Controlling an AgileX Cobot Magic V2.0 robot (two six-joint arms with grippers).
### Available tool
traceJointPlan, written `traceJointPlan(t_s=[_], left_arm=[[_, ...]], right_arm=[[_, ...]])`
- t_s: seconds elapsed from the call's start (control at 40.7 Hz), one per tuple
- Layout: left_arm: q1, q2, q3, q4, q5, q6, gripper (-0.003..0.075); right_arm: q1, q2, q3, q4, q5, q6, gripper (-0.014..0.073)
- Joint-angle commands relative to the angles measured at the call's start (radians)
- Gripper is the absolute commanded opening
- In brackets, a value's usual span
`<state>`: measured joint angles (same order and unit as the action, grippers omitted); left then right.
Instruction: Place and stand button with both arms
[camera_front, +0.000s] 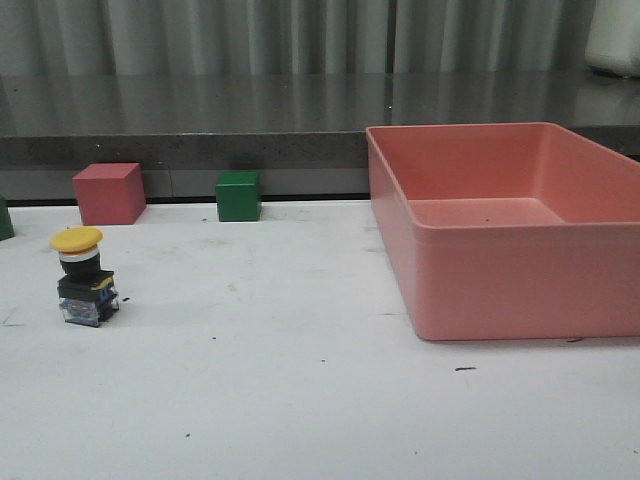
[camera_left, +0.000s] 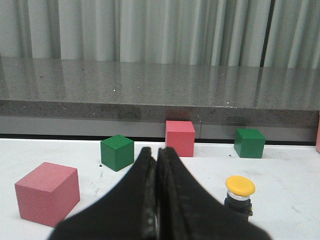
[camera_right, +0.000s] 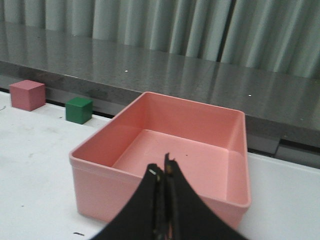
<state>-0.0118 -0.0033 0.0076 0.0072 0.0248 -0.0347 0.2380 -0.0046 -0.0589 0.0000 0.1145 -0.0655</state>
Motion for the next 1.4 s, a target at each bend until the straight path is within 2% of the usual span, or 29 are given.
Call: traceJointPlan(t_s=[0.0,0.123,0.319,1.375], left_arm=[[0.002,-0.022,0.016,-0.007,-0.089,-0.004,-0.002],[0.002,-0.022,0.016,-0.007,-0.089,-0.004,-0.002],[0.002,-0.022,0.016,-0.007,-0.089,-0.004,-0.002],[0.002,-0.022,0.016,-0.007,-0.089,-0.004,-0.002]], right_arm=[[-0.06,-0.003,0.024,0.028,-0.146,-0.008,-0.0118],[-0.133,-0.009,0.084,0.055,-0.231,-0.008,-0.0118],[-0.178,-0.024,0.083,0.055,-0.219,-0.008,-0.0118],[-0.197,-0.024,0.083,0.055,-0.219,-0.008,-0.0118]])
